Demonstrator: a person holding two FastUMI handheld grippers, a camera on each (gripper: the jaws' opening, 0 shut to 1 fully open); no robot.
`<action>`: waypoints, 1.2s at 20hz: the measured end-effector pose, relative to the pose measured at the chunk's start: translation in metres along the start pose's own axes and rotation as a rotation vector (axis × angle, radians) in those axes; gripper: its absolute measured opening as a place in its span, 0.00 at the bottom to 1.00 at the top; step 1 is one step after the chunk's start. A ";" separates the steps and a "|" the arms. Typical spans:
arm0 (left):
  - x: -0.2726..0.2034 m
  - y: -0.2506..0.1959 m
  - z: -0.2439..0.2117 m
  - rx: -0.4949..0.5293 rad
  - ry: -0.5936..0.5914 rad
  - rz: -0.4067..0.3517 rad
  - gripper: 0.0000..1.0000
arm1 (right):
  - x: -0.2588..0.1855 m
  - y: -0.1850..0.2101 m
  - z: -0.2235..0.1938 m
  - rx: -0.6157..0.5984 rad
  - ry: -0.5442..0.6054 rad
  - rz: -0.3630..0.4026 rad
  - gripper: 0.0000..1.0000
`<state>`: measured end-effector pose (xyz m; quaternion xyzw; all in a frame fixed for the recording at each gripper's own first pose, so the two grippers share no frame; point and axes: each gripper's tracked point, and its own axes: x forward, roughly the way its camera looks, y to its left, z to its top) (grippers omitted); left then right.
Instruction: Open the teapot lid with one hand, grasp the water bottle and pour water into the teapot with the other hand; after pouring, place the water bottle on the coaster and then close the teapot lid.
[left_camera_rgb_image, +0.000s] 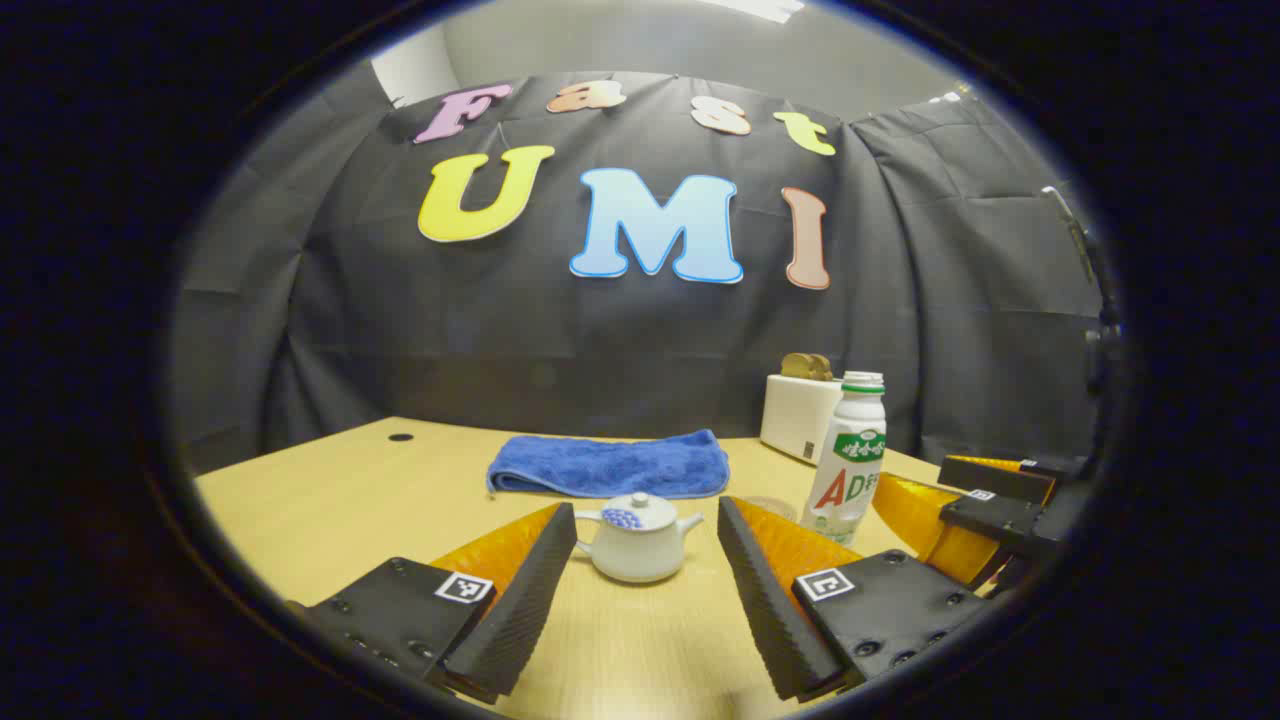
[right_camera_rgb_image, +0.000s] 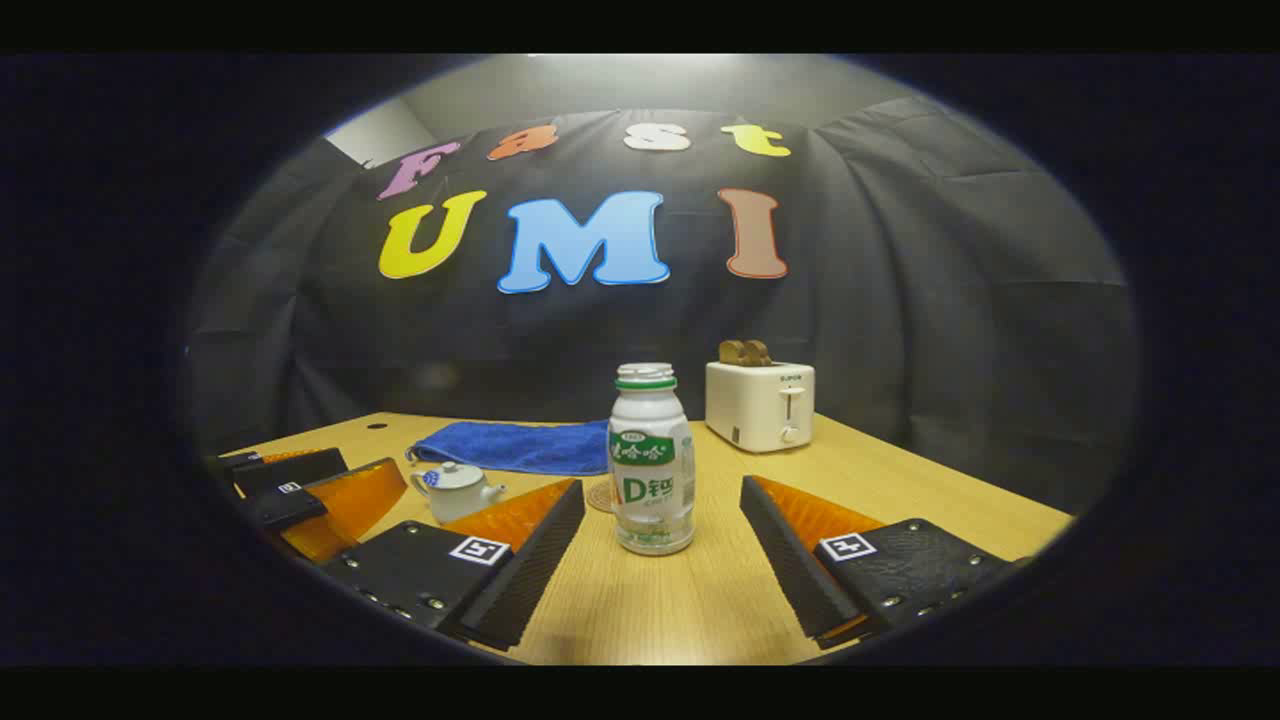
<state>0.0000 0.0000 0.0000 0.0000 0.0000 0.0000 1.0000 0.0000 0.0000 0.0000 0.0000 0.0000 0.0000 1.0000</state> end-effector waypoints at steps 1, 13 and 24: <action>0.003 -0.001 0.008 0.000 -0.006 0.004 0.97 | 0.000 0.001 0.008 -0.010 -0.015 0.002 0.97; 0.050 -0.019 0.013 0.003 0.014 -0.046 0.88 | 0.013 0.005 0.023 -0.045 -0.044 0.023 0.97; 0.122 0.001 -0.018 0.042 0.104 -0.010 0.77 | 0.023 -0.001 0.004 -0.011 0.002 0.032 0.97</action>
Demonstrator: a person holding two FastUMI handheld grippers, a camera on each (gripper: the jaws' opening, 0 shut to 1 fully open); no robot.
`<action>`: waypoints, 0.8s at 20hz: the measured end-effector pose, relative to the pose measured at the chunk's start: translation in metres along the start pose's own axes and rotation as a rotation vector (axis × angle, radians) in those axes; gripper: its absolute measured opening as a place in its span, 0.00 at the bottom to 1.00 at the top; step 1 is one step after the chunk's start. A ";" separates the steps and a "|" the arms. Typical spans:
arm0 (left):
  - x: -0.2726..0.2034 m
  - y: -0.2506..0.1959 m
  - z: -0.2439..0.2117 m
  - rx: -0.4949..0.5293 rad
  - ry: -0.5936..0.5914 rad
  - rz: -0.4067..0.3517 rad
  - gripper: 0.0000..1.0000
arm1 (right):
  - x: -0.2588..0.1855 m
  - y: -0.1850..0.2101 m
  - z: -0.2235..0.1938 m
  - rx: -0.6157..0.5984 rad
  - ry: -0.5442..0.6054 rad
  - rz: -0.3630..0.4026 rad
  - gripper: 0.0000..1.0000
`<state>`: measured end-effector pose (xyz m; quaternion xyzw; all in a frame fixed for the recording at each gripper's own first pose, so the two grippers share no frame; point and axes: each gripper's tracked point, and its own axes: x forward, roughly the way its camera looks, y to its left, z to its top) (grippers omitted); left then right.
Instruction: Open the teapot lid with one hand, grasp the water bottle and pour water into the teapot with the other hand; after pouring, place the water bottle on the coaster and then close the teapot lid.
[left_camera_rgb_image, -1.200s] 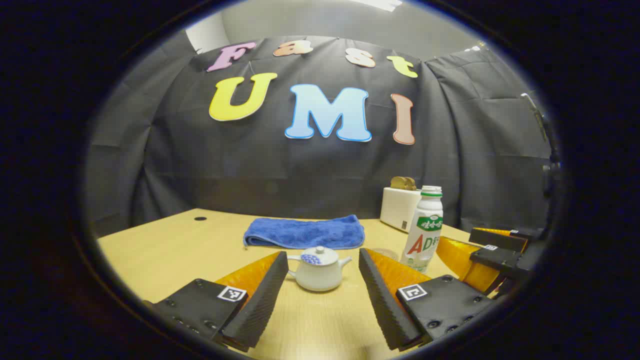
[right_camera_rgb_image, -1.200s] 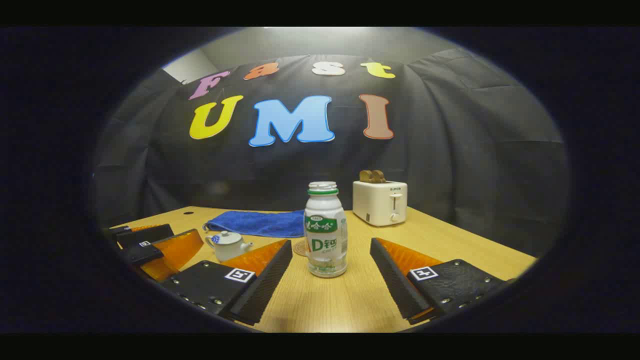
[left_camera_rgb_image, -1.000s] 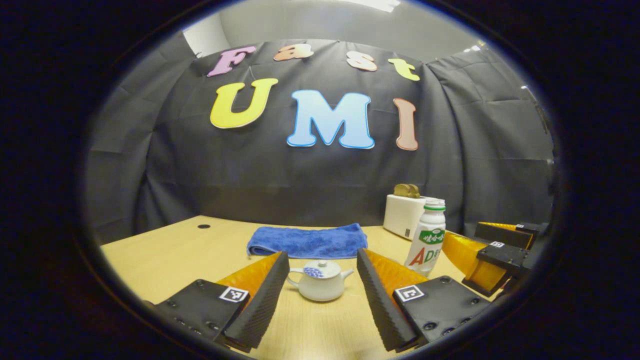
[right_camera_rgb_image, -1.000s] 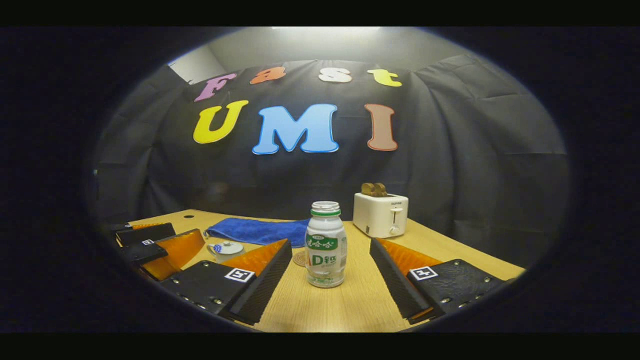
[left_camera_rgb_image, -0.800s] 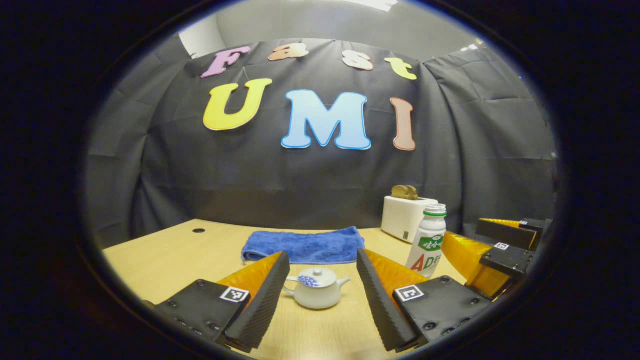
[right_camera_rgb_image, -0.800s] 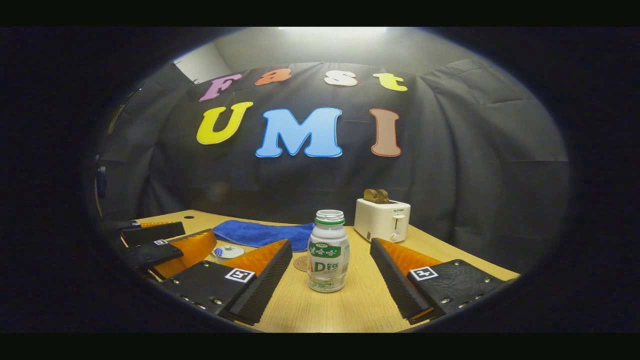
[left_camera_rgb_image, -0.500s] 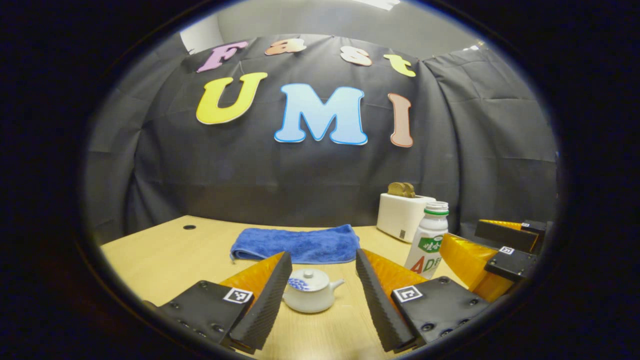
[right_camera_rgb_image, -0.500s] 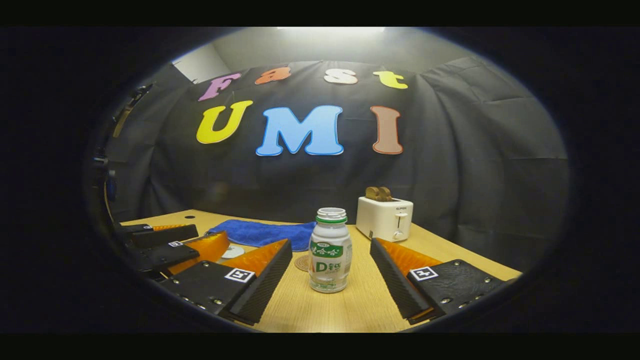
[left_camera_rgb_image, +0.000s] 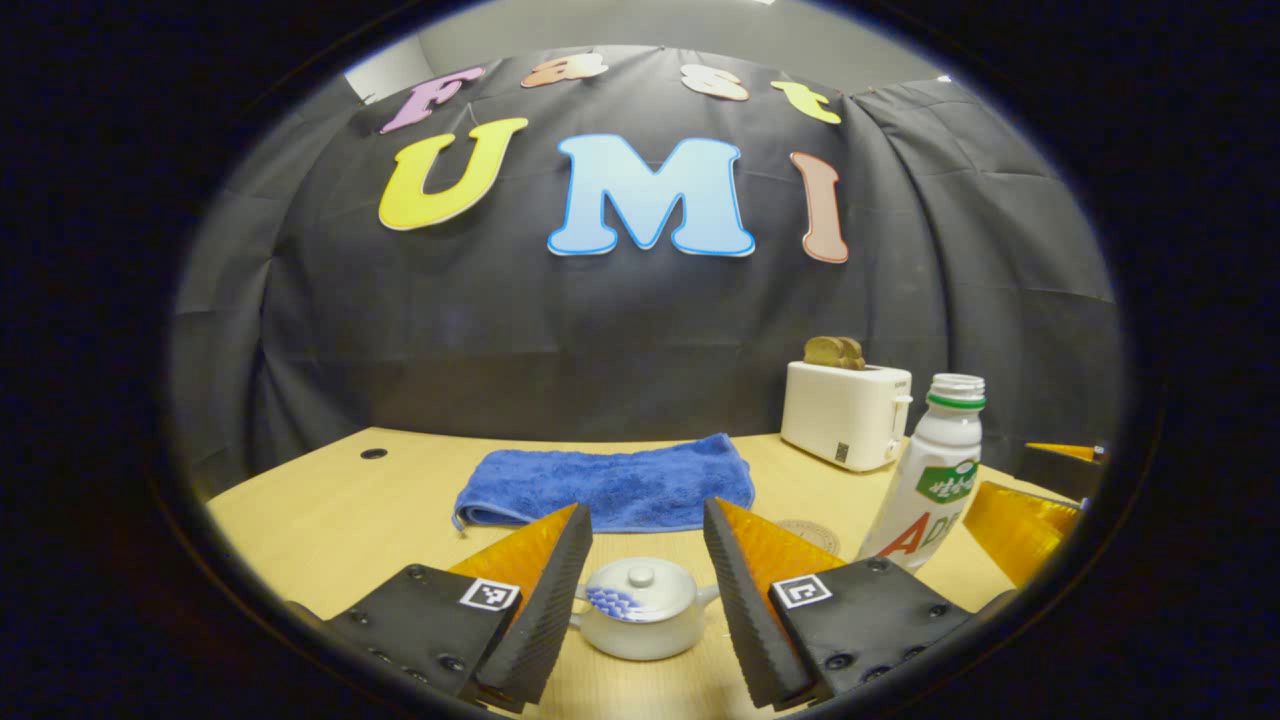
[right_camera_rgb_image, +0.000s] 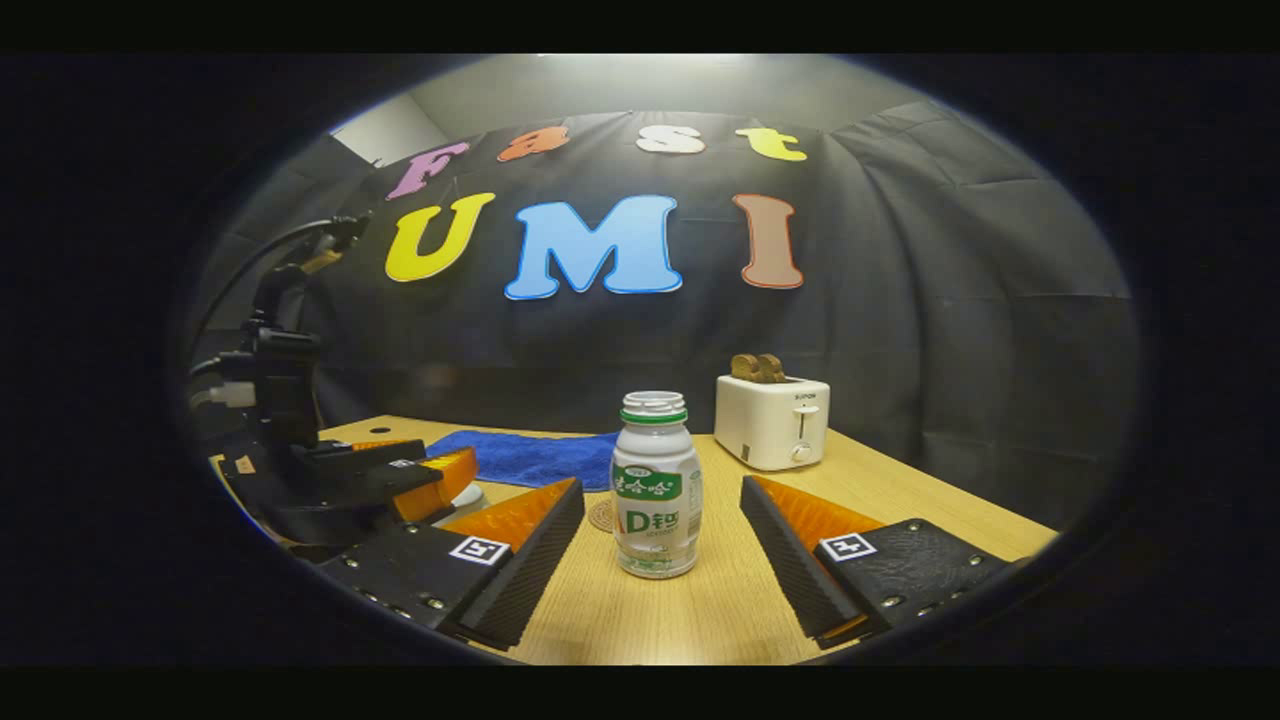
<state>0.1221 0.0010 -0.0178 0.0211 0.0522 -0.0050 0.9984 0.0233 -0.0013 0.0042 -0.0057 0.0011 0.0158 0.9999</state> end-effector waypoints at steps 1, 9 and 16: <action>0.004 0.000 -0.006 0.002 0.019 0.001 0.71 | 0.000 -0.001 -0.002 0.002 0.003 -0.001 0.97; 0.013 0.003 -0.032 0.017 0.078 0.027 0.68 | 0.004 -0.010 -0.010 0.017 0.024 -0.017 0.97; 0.016 0.000 -0.029 0.113 0.039 0.054 0.54 | 0.005 -0.014 -0.016 0.048 0.045 -0.025 0.97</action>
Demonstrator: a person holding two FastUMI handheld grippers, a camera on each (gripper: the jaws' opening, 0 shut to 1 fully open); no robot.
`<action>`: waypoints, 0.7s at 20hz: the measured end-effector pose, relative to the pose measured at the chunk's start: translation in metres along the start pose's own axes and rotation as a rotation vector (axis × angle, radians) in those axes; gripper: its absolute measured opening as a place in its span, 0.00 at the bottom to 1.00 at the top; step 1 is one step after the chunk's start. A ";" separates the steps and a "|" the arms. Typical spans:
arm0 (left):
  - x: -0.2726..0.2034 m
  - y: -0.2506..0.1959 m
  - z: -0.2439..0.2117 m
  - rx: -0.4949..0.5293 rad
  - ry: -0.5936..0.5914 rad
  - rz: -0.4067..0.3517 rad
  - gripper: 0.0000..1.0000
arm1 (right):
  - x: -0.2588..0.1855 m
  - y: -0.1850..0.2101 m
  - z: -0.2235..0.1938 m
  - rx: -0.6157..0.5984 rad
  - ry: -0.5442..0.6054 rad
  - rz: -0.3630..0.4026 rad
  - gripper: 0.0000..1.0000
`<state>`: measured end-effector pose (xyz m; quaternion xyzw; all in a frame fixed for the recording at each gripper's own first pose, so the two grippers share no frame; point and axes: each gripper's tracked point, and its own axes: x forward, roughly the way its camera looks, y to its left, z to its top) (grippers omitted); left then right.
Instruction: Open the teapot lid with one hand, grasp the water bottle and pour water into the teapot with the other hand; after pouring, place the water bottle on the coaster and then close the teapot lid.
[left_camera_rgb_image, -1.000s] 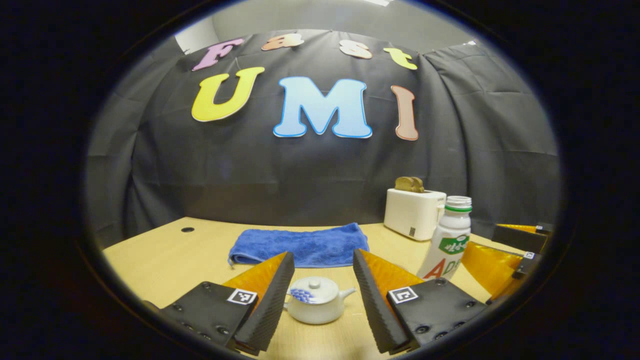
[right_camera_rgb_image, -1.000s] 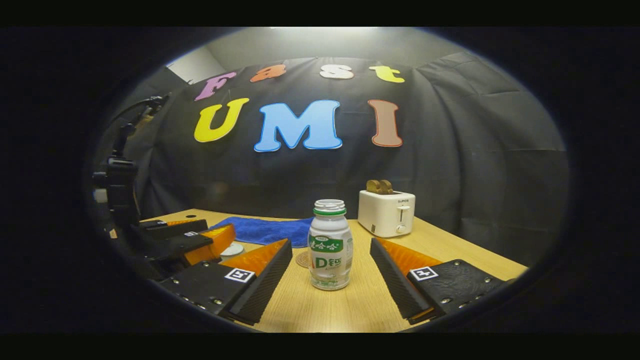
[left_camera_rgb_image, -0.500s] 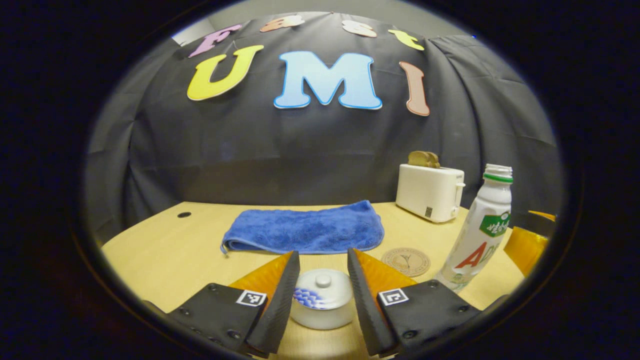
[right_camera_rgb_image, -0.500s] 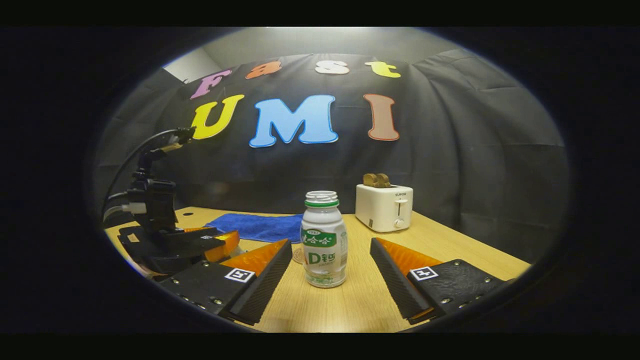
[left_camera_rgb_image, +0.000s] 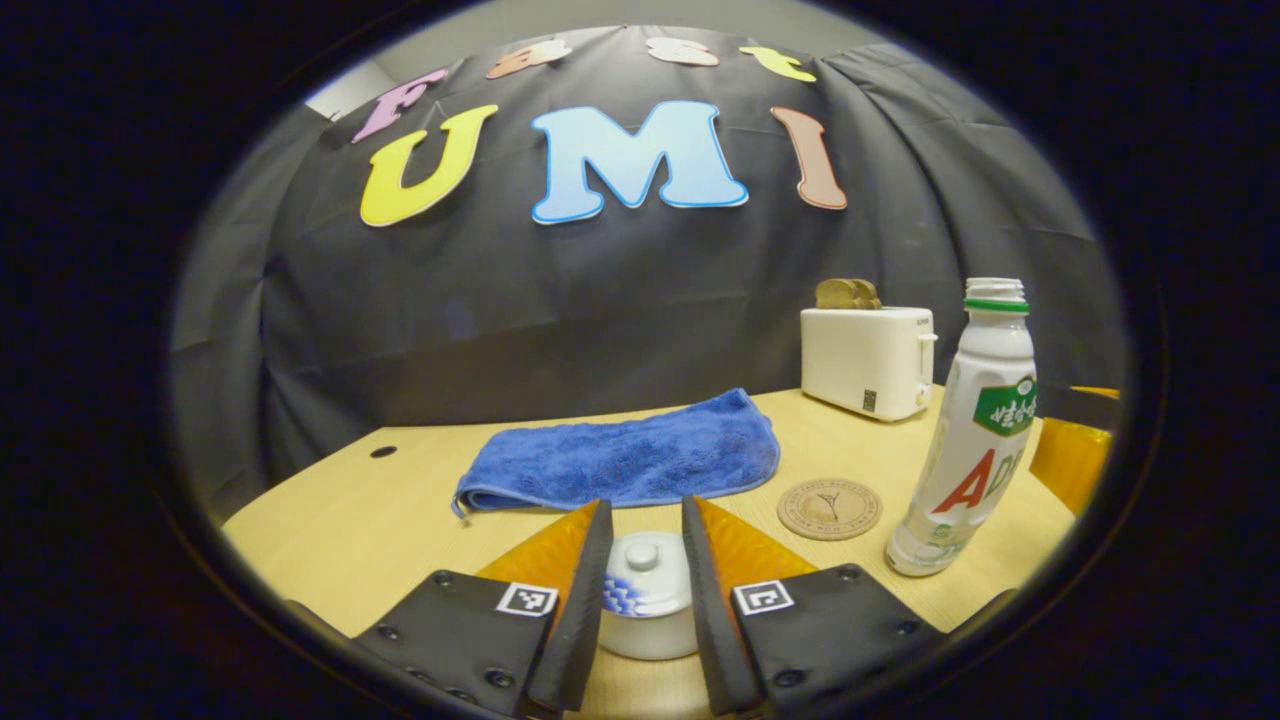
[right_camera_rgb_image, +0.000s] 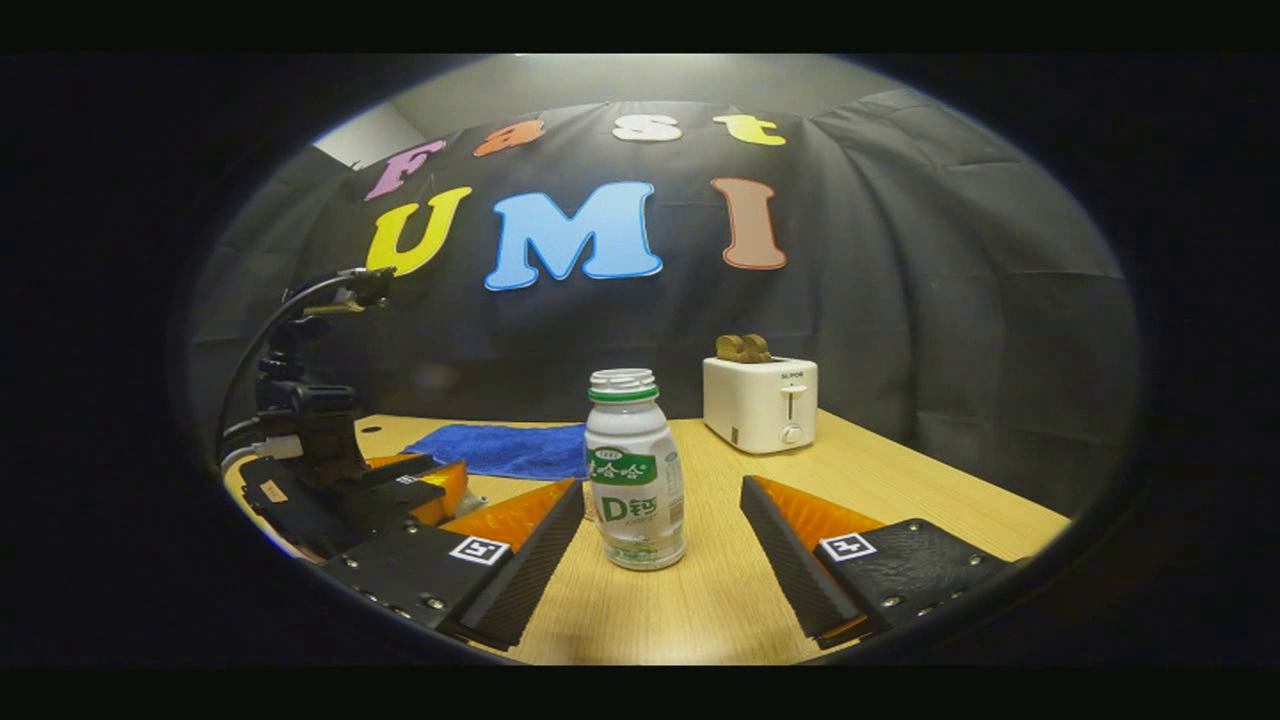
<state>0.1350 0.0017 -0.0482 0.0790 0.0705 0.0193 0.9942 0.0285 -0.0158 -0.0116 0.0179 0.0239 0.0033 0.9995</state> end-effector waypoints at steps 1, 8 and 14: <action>0.000 0.003 0.000 0.001 0.000 0.005 0.41 | 0.000 -0.001 0.000 0.003 0.001 -0.002 0.97; 0.002 0.001 0.003 -0.015 -0.010 -0.019 0.11 | 0.002 -0.001 -0.003 0.007 0.010 0.000 0.97; -0.003 0.005 0.014 -0.080 -0.033 -0.050 0.17 | 0.010 0.001 -0.010 0.008 0.034 0.019 0.97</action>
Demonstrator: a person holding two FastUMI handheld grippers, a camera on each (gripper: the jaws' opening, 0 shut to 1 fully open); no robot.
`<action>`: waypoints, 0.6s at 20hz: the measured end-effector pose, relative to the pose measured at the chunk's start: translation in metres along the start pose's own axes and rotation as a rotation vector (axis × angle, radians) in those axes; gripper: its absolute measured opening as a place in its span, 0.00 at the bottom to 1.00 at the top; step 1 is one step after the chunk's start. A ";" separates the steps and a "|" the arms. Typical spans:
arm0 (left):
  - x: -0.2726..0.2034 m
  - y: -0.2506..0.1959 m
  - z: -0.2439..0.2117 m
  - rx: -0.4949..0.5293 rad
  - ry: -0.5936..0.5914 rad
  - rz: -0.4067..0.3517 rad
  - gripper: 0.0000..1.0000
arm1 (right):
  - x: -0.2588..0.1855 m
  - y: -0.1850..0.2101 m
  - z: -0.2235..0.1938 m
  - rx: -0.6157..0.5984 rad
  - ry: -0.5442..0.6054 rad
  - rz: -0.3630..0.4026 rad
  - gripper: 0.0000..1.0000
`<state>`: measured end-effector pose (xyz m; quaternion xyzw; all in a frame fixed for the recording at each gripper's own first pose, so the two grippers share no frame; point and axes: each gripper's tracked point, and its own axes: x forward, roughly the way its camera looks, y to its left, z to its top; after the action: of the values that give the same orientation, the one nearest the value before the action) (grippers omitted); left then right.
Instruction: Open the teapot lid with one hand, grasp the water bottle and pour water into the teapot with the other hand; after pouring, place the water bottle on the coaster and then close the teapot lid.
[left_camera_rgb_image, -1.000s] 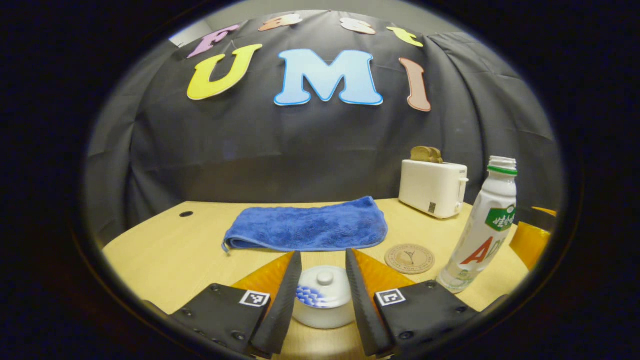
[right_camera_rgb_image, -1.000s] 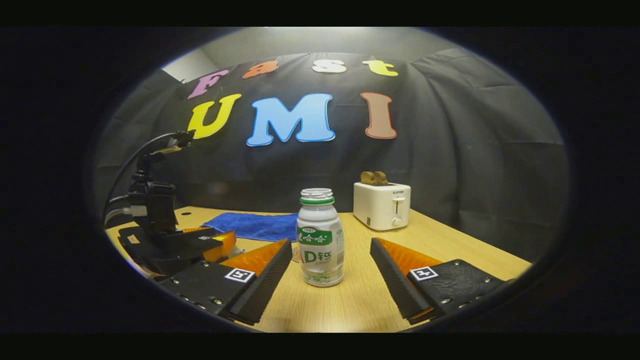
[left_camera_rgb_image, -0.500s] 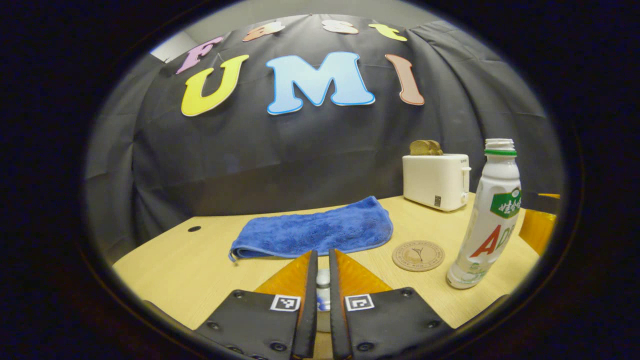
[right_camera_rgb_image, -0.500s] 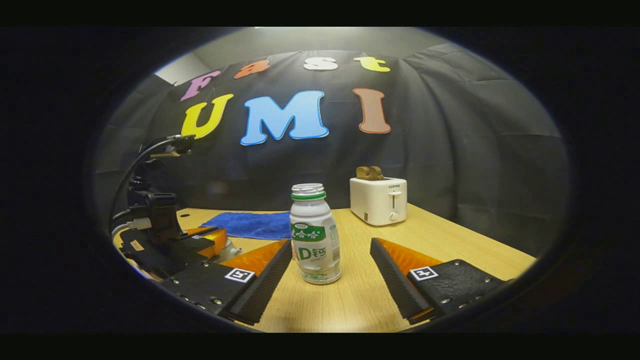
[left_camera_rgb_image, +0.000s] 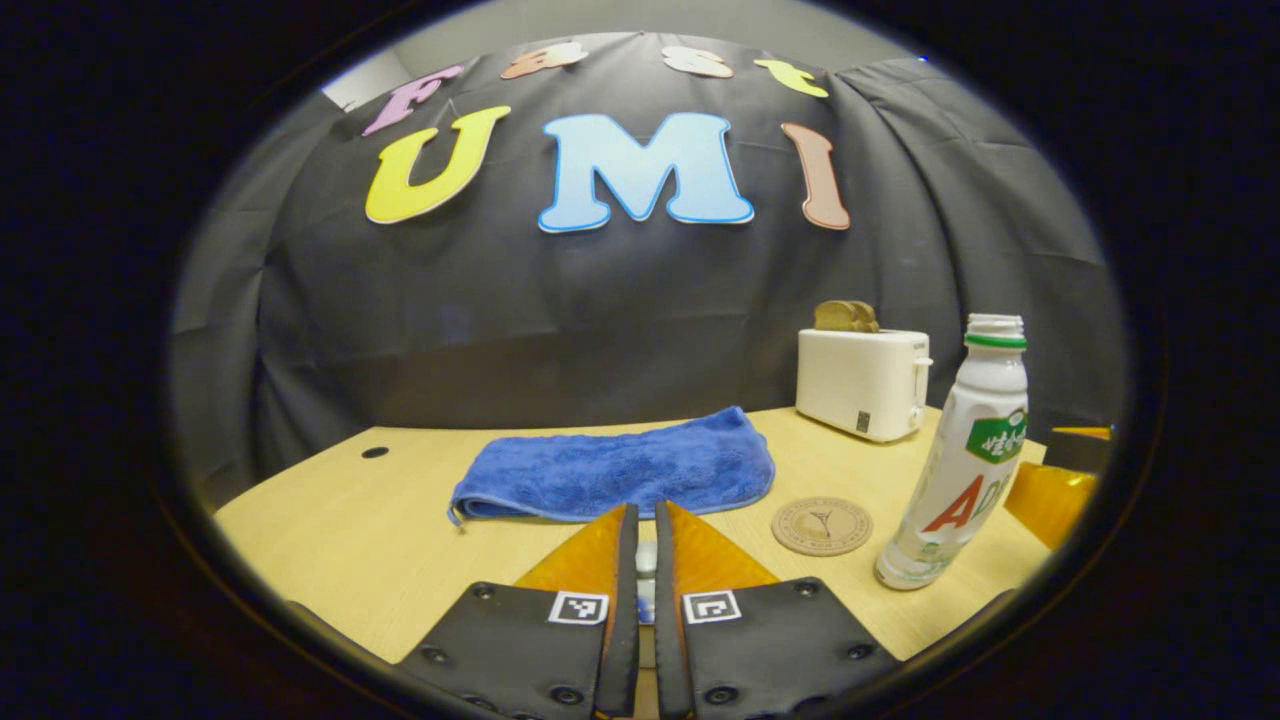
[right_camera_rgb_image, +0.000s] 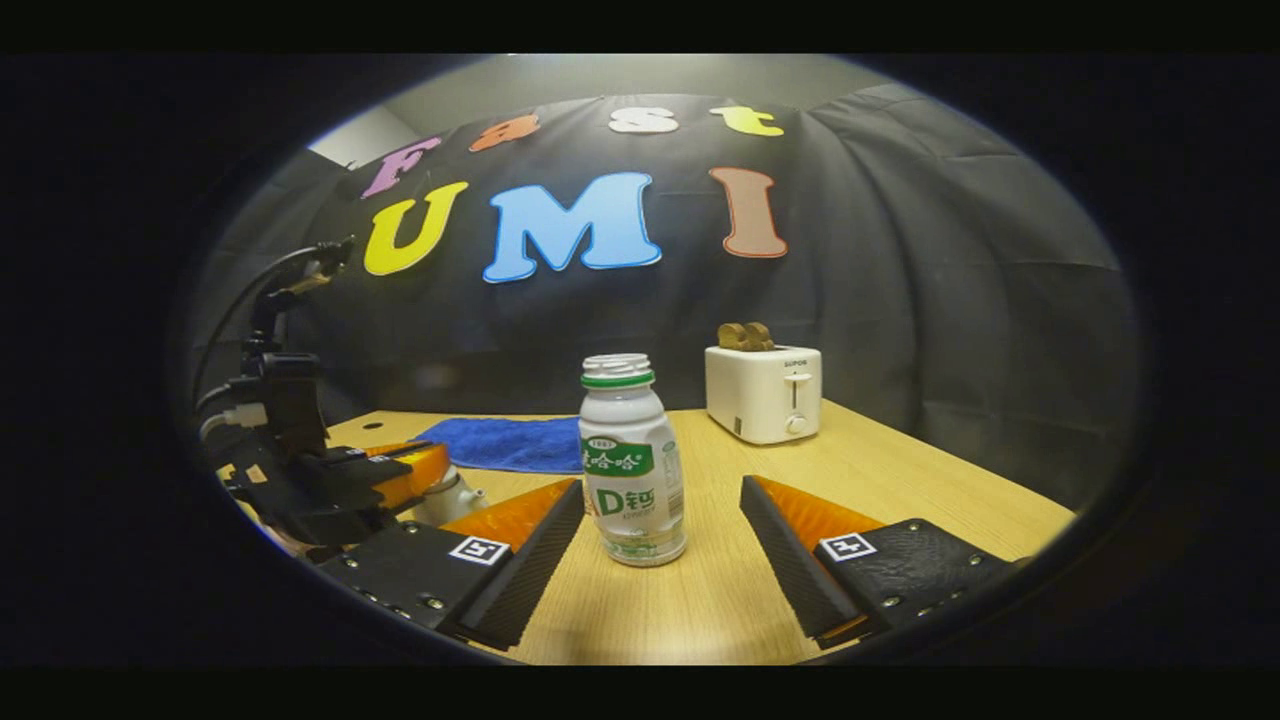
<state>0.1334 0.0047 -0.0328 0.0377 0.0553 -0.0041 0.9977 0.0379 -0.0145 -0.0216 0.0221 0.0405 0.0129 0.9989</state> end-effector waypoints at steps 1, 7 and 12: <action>-0.002 0.000 0.003 -0.019 -0.005 -0.010 0.17 | 0.001 0.000 -0.001 -0.001 0.003 0.004 0.97; -0.017 0.005 0.025 -0.074 -0.035 -0.046 0.17 | 0.017 0.005 -0.007 -0.006 0.026 0.023 0.97; -0.038 0.031 0.036 -0.080 -0.033 -0.035 0.17 | 0.031 0.008 -0.011 -0.004 0.043 0.027 0.97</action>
<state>0.0995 0.0331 0.0095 -0.0031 0.0395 -0.0202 0.9990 0.0678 -0.0052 -0.0347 0.0205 0.0617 0.0269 0.9975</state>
